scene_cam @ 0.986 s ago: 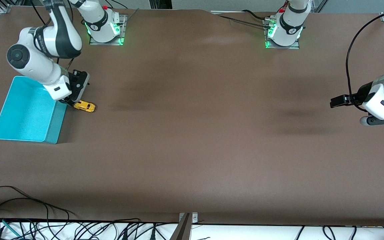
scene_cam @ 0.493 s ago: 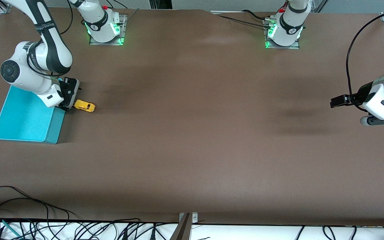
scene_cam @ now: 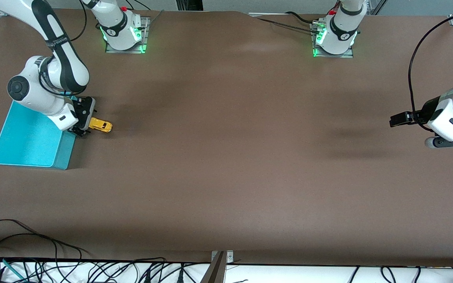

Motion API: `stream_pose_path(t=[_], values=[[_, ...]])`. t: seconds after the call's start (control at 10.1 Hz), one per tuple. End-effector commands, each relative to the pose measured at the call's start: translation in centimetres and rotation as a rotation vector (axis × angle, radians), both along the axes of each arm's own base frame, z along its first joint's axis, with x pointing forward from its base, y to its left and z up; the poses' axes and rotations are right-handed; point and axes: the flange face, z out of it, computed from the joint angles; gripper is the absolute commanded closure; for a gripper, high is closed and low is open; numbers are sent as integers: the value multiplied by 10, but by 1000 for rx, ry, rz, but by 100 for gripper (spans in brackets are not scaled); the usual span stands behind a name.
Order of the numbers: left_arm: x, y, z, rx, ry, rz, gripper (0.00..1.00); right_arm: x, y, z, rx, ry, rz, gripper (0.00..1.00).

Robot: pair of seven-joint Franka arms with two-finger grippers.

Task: Wind up and store yellow beetle car
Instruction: 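Lower the right gripper and close it on the yellow car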

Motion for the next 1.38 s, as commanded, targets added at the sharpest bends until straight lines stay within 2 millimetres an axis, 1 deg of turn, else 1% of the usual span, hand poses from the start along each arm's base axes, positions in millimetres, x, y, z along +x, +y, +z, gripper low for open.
stream_pose_path(t=[0.0,0.49,0.79,0.89,0.99,1.18,1.28], values=[[-5,2,5,-22,4,-10,0,-3,-1,-4,7,-18,14,0],[-5,2,6,-24,2,-10,0,0,4,-28,7,-55,17,0],[-5,3,5,-24,4,-8,0,0,4,-29,7,-53,20,0],[-5,3,6,-24,2,-8,0,0,4,-28,6,-55,21,6],[-5,3,6,-24,2,-8,0,0,4,-28,6,-55,21,20],[-6,3,5,-24,8,-9,0,1,3,-27,6,-58,26,52],[-6,3,5,-24,8,-9,0,1,4,-27,6,-57,33,66]])
